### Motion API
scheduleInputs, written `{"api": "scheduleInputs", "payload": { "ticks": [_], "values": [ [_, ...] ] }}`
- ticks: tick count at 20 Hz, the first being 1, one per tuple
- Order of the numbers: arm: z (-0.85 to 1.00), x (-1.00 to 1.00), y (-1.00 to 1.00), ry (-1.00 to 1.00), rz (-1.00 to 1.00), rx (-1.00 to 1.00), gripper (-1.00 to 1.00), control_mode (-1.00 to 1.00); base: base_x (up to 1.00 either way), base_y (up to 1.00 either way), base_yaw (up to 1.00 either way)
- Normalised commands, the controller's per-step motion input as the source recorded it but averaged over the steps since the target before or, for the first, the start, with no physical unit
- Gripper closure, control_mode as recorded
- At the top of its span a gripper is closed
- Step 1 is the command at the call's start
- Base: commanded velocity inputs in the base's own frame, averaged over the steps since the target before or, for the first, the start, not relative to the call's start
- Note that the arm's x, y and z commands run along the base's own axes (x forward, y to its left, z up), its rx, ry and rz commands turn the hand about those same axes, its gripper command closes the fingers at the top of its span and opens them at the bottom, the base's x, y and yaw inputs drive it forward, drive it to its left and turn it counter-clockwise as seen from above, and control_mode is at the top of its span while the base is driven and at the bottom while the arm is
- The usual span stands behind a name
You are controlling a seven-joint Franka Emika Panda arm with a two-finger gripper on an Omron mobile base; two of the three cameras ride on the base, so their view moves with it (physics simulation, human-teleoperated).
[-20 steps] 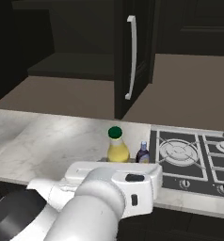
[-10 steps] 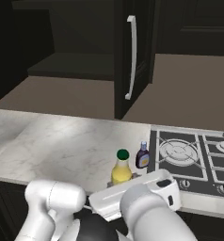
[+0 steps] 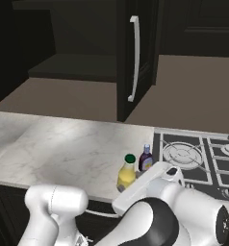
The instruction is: Take 2 condiments from the cabinet and move them on the counter near the stove.Make sure the condiments are lined up with each other, next to each other.
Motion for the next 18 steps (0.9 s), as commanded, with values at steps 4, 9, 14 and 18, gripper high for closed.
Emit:
{"api": "scheduleInputs", "payload": {
  "ticks": [4,9,14,18],
  "values": [
    [-0.28,0.47,0.00,0.00,0.16,0.00,1.00,-1.00,0.00,0.00,0.00],
    [-0.24,0.14,0.00,0.00,0.01,0.00,1.00,-1.00,0.00,0.00,0.00],
    [-0.29,0.08,0.00,0.00,-0.01,0.00,1.00,-1.00,0.00,0.00,0.00],
    [-0.28,0.24,0.00,0.00,-0.02,0.00,1.00,-1.00,0.00,0.00,0.00]
  ]
}}
